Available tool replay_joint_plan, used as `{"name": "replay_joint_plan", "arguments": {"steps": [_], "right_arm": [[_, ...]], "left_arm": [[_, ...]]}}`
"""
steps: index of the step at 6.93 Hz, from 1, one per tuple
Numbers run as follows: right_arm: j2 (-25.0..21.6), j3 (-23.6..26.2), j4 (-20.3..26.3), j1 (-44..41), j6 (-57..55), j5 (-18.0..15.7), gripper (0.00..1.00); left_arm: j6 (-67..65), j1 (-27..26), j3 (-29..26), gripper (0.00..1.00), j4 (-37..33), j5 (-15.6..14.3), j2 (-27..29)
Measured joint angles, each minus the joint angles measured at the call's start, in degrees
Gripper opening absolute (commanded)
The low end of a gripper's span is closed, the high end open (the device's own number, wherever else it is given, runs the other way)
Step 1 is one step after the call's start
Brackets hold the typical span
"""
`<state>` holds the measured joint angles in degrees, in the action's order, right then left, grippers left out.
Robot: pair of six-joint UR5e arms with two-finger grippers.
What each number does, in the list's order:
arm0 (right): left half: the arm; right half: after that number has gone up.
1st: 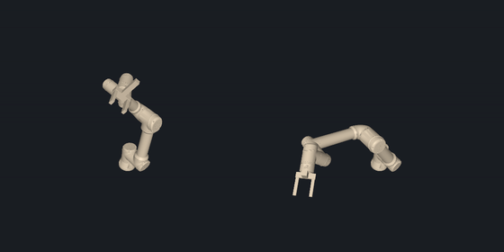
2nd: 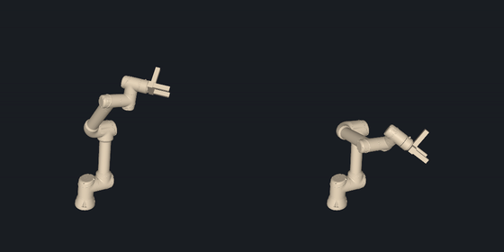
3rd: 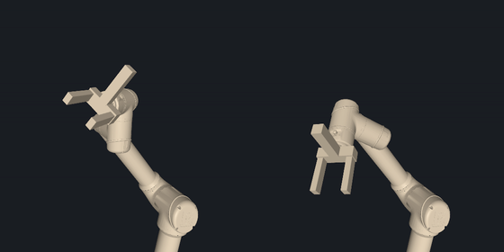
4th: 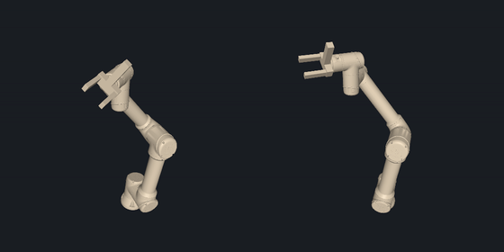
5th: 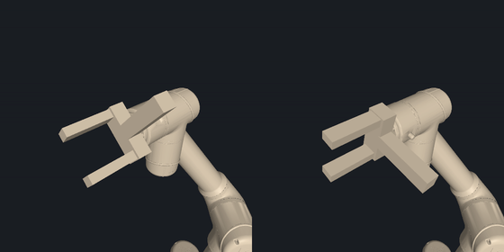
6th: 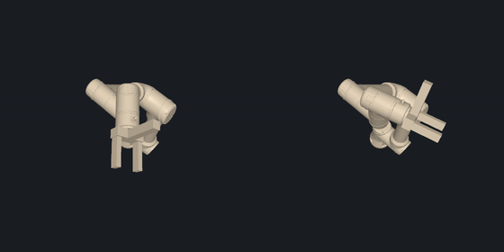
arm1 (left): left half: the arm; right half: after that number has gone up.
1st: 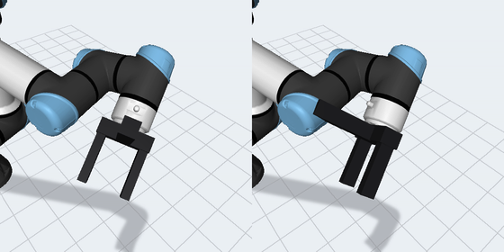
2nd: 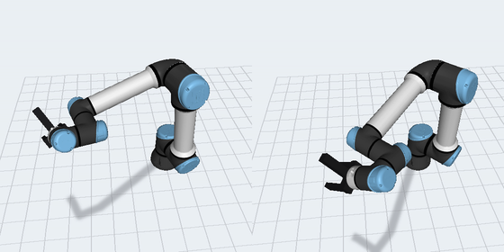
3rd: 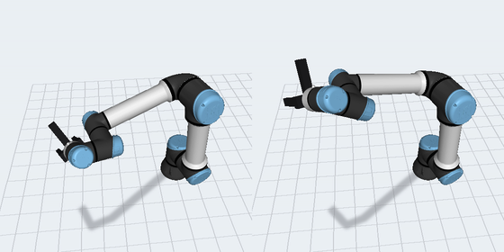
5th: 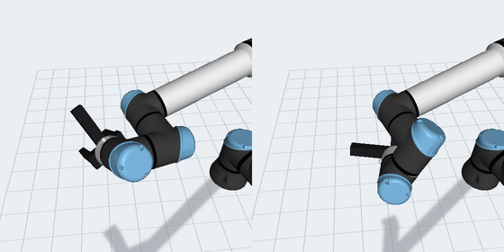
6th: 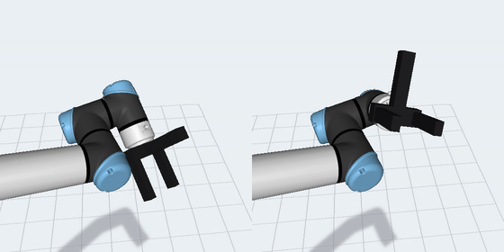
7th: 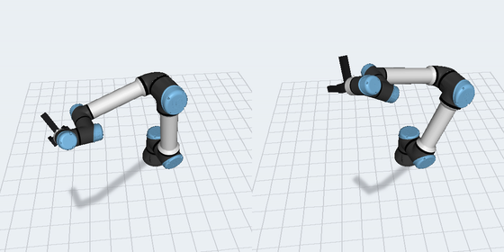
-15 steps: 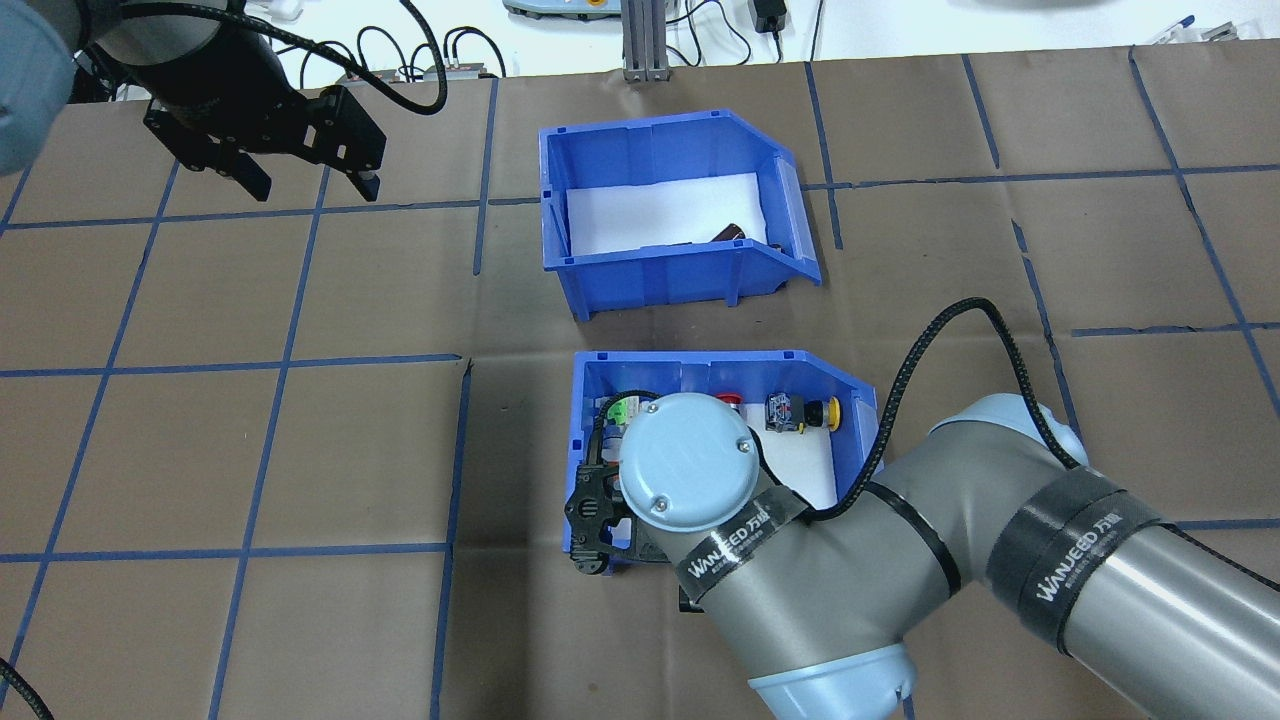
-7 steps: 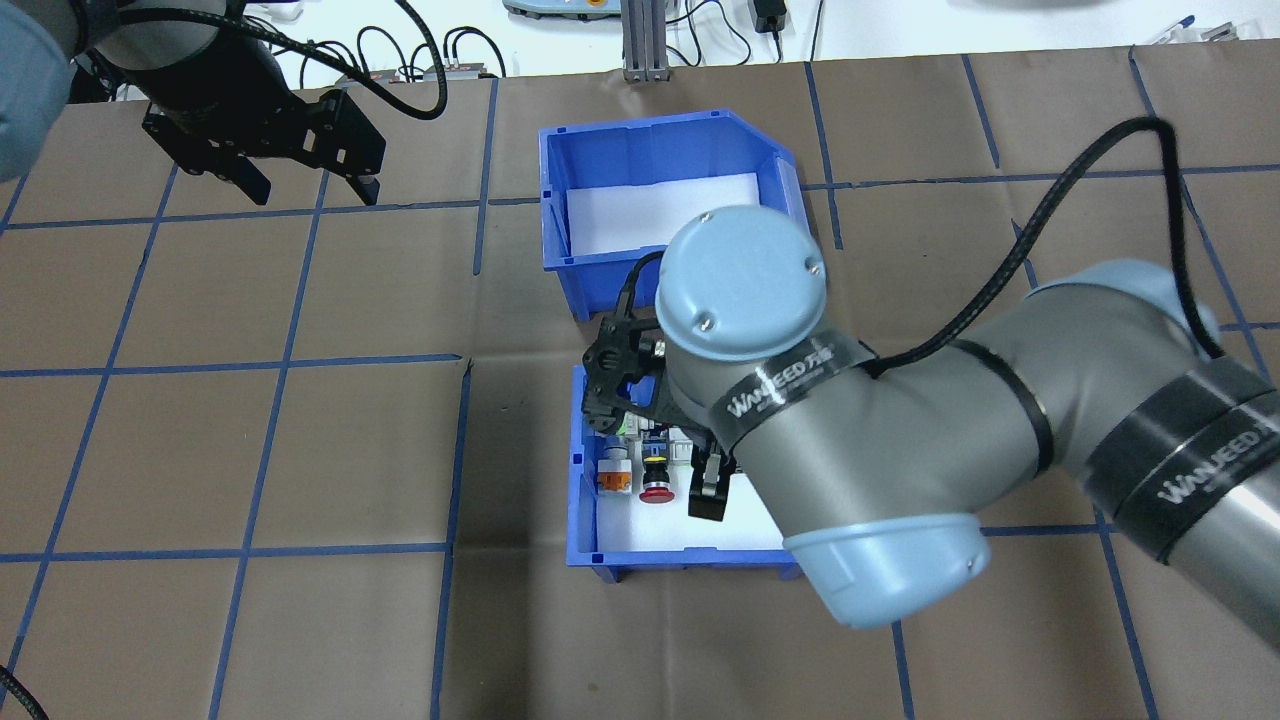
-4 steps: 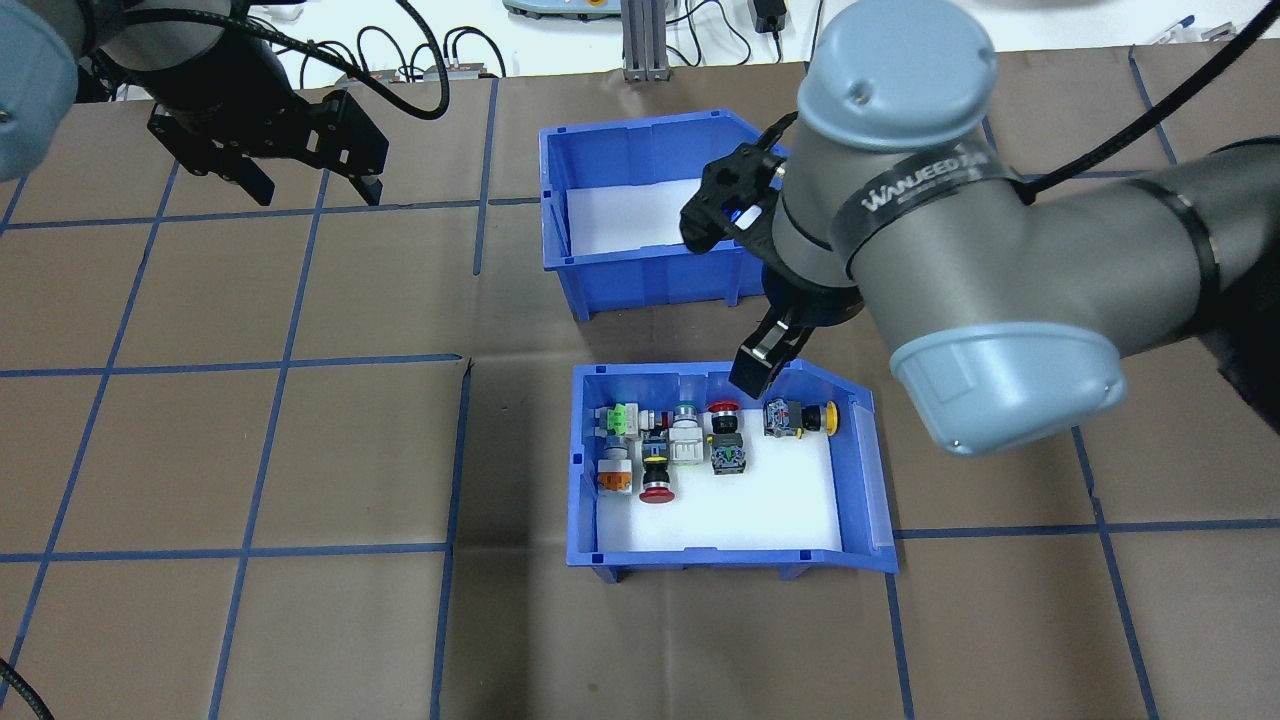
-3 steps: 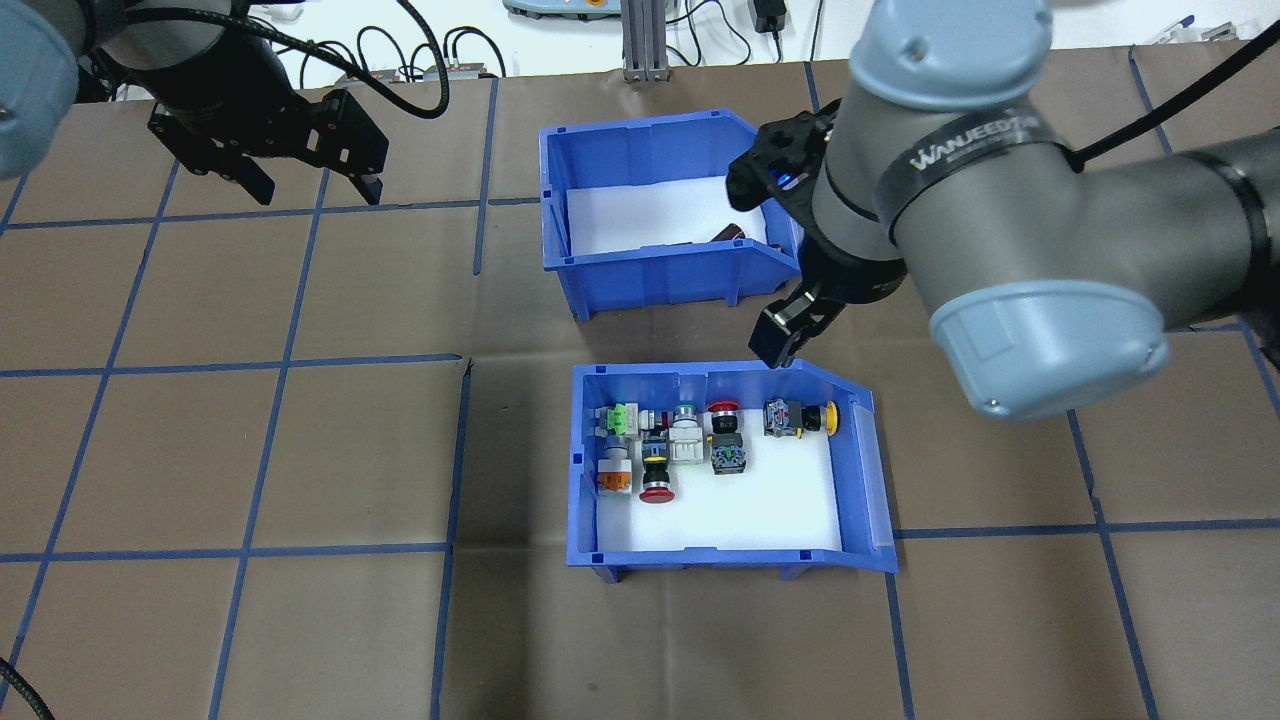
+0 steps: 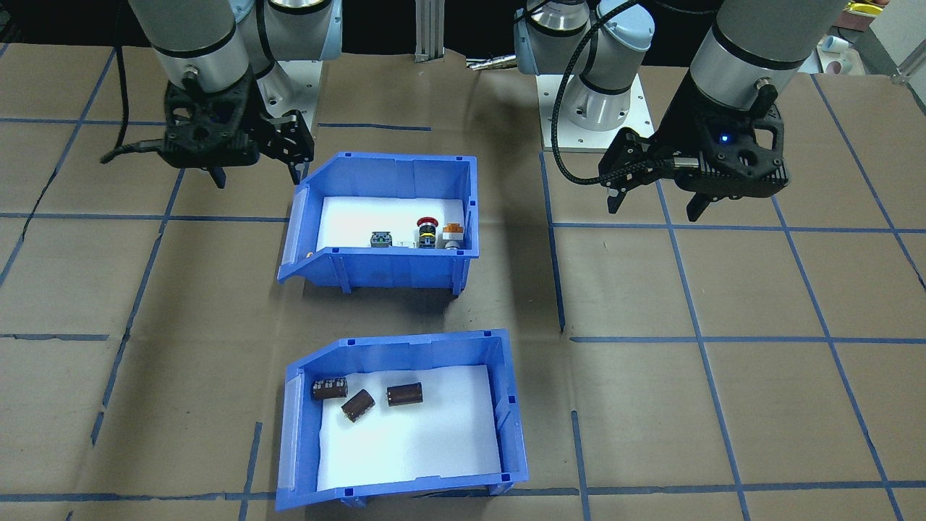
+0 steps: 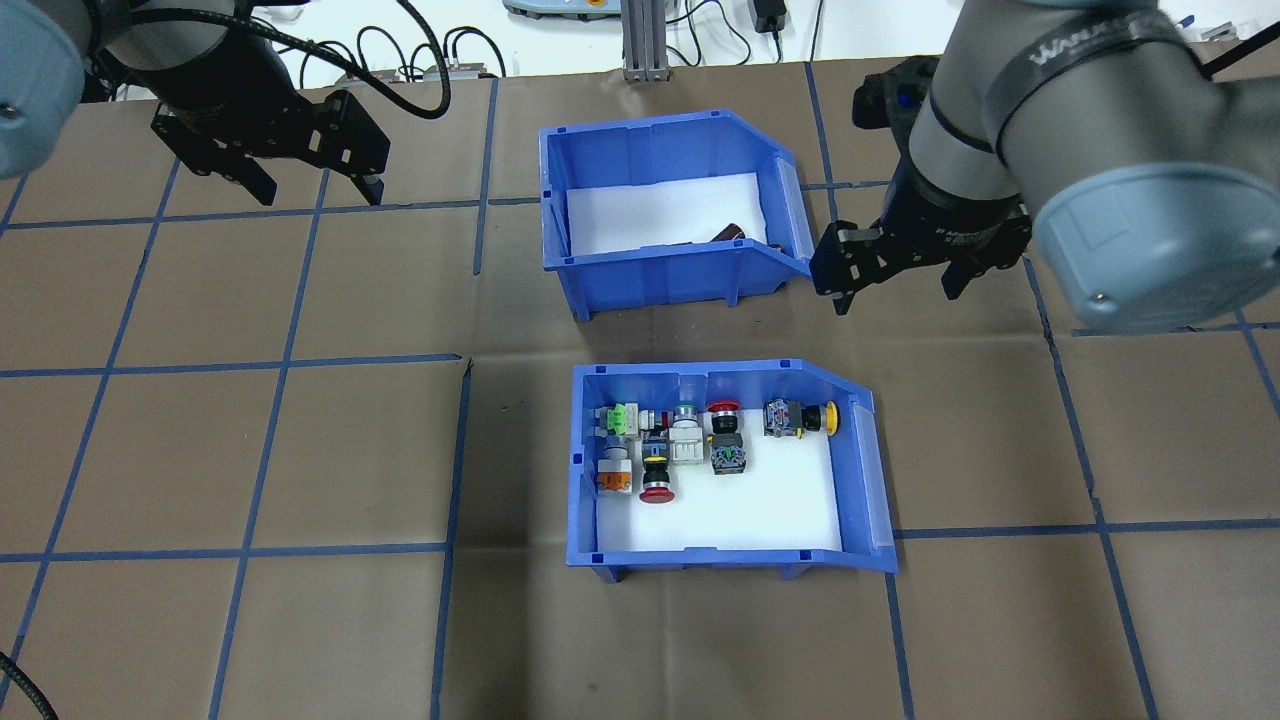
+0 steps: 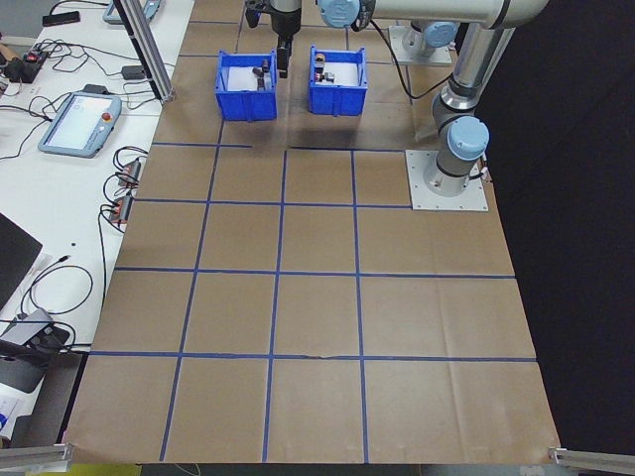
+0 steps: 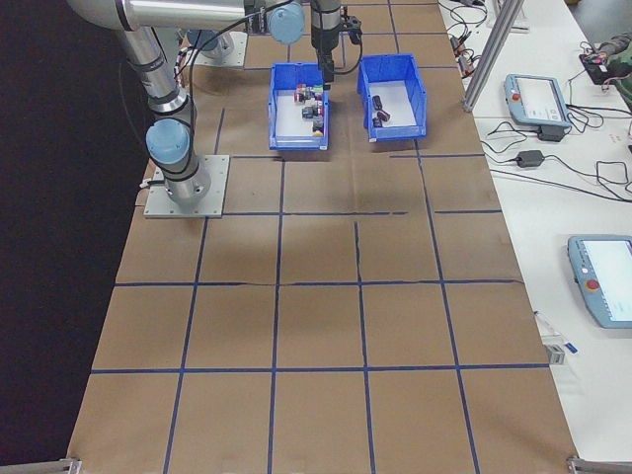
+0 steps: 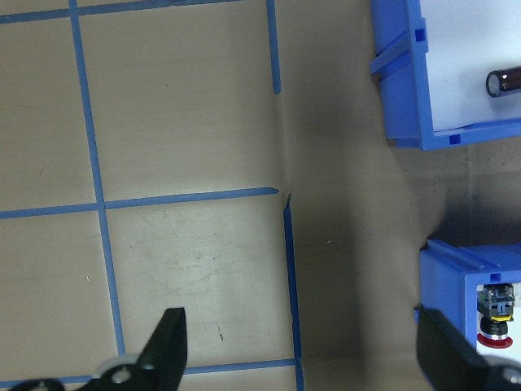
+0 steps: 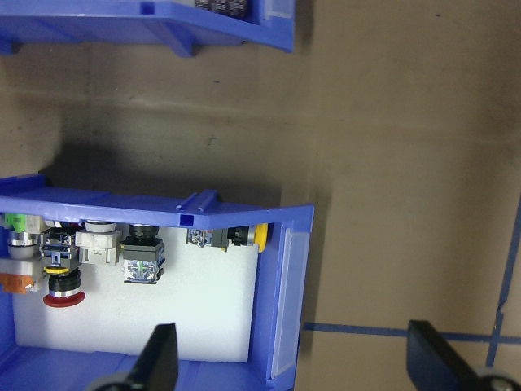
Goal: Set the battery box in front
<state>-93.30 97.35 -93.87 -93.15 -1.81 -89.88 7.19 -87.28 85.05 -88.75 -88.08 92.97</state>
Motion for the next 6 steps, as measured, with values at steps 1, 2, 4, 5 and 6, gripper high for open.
{"name": "replay_joint_plan", "arguments": {"steps": [1,2,4,5,6], "right_arm": [[0.1,-2.4,3.1,2.0,-3.7,0.1,1.00],[0.1,-3.5,4.7,3.0,-6.9,0.1,1.00],[0.1,-3.9,5.4,3.5,-9.9,0.0,1.00],[0.1,-3.9,5.4,3.6,-10.2,-0.1,1.00],[0.1,-3.9,5.5,3.6,-10.3,-0.2,1.00]], "left_arm": [[0.0,0.0,0.0,1.00,0.0,-0.1,-0.1],[0.1,0.0,-0.2,1.00,0.1,-0.1,-0.1],[0.3,0.0,-0.2,1.00,0.0,-0.4,-0.5],[0.4,0.0,-0.3,1.00,0.0,-0.6,-0.6],[0.4,0.0,-0.7,1.00,0.0,-0.8,-0.5]]}}
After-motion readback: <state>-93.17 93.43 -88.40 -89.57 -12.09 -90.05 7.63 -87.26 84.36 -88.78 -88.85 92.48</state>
